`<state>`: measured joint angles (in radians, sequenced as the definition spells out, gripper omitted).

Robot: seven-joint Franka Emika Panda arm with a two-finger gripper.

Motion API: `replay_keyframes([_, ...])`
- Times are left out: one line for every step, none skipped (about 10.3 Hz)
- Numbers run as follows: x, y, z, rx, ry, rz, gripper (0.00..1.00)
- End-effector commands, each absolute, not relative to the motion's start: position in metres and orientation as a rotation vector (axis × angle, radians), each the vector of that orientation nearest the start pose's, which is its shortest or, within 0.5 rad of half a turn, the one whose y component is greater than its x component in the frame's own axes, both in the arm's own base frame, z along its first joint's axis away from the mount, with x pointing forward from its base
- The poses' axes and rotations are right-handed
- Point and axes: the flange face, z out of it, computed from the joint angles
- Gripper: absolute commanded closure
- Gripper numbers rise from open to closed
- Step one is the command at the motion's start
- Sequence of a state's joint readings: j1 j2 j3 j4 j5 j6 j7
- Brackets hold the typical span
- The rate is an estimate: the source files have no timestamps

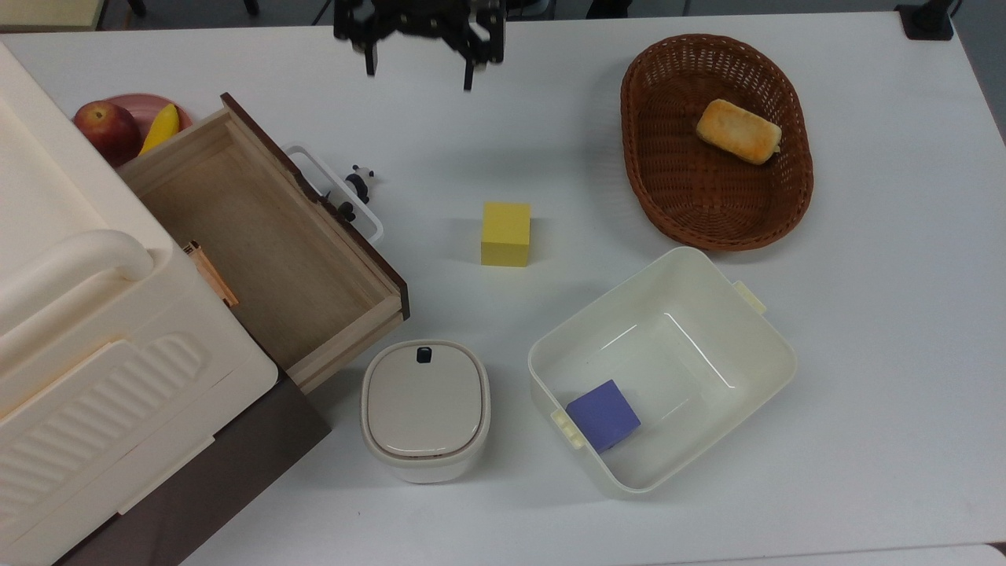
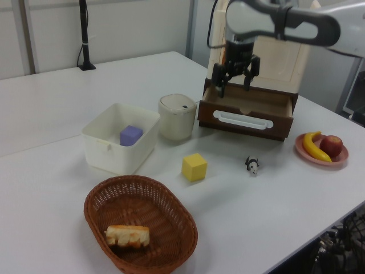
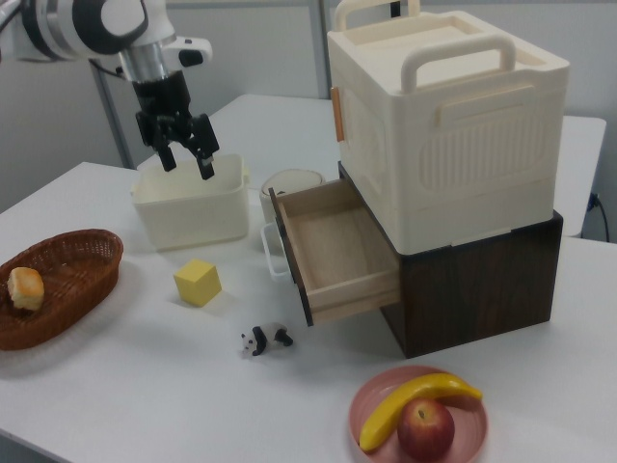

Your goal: Slide open the drawer

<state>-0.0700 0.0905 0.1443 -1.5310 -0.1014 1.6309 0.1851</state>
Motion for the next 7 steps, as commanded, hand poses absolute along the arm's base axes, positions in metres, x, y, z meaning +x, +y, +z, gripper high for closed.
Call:
replay_keyframes([0.575,0.001,0.631,-3.154,0.286,0.005,0.00])
replay_keyframes([0.573,-0.008,0.634,-3.155,0.311,-0.002,0.00])
replay_keyframes([0.571,-0.007,0.640,-3.157,0.310,-0.024,0.00])
replay_keyframes([0.568,-0.017,0.642,-3.143,0.285,-0.022,0.00])
replay_keyframes([0.567,-0.018,0.644,-3.114,0.256,-0.019,0.00])
replay_keyframes([0.566,-0.020,0.645,-3.101,0.261,-0.018,0.00])
replay_keyframes([0.567,-0.018,0.643,-3.100,0.251,-0.018,0.00])
